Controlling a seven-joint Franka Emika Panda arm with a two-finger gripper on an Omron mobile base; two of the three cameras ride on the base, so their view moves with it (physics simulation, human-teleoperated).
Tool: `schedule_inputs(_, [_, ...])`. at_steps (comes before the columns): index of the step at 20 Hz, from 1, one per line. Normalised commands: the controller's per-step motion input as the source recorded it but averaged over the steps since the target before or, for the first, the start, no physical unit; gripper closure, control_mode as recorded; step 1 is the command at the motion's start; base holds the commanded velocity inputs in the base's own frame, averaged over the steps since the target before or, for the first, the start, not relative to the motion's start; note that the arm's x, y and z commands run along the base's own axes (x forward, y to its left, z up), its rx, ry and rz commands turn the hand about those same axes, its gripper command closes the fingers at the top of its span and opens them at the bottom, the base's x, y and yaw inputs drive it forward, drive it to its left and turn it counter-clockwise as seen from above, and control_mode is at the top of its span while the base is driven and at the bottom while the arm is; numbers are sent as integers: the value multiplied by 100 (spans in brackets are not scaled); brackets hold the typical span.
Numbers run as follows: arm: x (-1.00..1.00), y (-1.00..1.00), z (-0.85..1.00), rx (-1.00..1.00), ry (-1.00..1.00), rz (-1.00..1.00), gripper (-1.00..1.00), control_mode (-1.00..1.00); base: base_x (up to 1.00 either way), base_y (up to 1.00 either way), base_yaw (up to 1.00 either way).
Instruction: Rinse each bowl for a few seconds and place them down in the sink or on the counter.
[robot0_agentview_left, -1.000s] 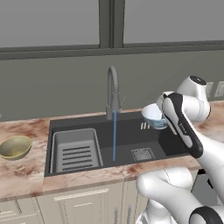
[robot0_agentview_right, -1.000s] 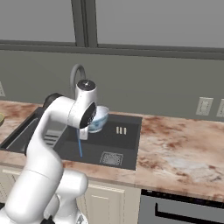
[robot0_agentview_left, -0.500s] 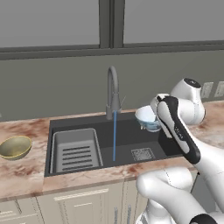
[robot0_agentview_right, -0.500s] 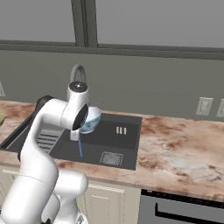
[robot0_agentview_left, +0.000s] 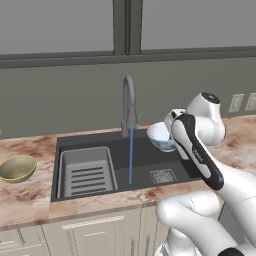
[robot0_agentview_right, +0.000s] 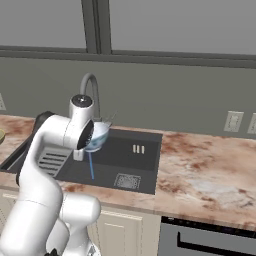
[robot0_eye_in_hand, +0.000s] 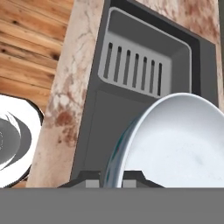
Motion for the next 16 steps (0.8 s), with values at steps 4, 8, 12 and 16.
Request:
schedule_inputs(4, [11,17,-4,0,0,2,100,-100,0,0,0])
schedule_inputs(8, [18,17,-10,2,0,2,100,-100,0,0,0])
schedule_inputs(12, [16,9,-12,1,0,3,100,-100,0,0,0])
schedule_inputs(16, [5,9,-14,0,0,2,100,-100,0,0,0])
